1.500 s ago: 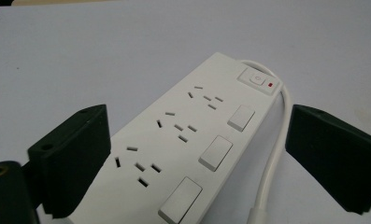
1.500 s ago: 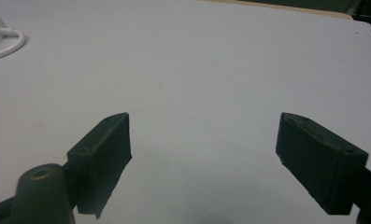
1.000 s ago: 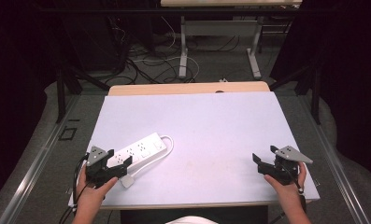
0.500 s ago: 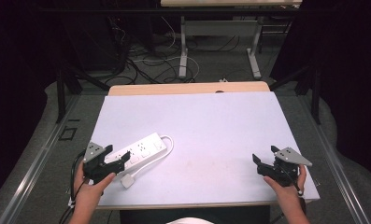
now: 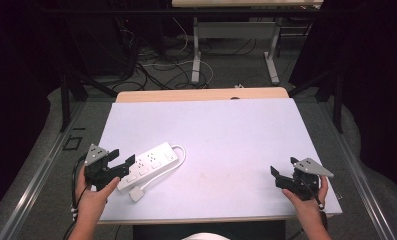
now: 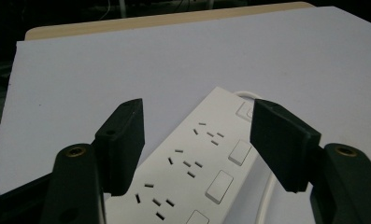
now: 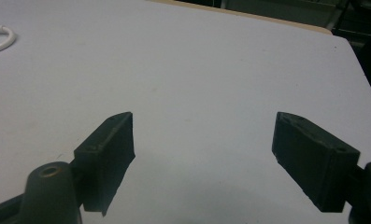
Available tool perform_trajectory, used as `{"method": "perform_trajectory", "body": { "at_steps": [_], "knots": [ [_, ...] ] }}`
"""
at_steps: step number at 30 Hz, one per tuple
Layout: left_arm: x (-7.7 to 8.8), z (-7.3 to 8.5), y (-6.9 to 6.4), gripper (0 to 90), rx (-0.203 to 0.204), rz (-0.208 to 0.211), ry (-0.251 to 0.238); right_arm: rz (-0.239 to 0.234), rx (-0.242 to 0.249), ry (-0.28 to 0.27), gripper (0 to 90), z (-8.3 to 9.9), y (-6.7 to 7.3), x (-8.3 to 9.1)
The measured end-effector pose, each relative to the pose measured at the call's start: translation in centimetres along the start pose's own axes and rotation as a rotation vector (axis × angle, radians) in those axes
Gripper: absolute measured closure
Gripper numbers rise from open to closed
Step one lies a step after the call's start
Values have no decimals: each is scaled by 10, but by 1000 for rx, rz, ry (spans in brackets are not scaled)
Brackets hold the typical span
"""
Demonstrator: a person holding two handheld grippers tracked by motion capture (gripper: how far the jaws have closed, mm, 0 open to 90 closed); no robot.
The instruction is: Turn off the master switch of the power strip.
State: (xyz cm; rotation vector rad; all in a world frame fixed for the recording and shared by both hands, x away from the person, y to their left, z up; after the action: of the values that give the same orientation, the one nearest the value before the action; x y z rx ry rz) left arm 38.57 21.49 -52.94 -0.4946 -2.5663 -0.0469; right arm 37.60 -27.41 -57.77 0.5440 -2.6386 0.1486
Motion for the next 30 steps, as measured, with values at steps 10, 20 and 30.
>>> {"method": "perform_trajectory", "body": {
  "at_steps": [10,20,30],
  "knots": [
    [-4,-12,-5,500,-16,26,31,9,-16,1,196,0,-1,-1],
    [-15,-27,-20,651,-4,94,60,4,-8,5,193,1,-1,-2],
    [-32,-34,-35,730,-13,124,106,-1,-24,-2,193,1,-2,-2]
  ]
}}
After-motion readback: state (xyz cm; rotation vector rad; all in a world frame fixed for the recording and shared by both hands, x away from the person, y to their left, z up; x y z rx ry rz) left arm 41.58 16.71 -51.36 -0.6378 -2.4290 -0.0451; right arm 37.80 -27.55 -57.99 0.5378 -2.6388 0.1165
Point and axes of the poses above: each handheld gripper's, and its own axes: x roughly backward along the jaws, z roughly out of its underside, y roughly to its left, the point moved 10 cm from there along -x, roughly forward along the jaws, and after that the axes turned 4 degrees about -z, right-handed, at the moved point
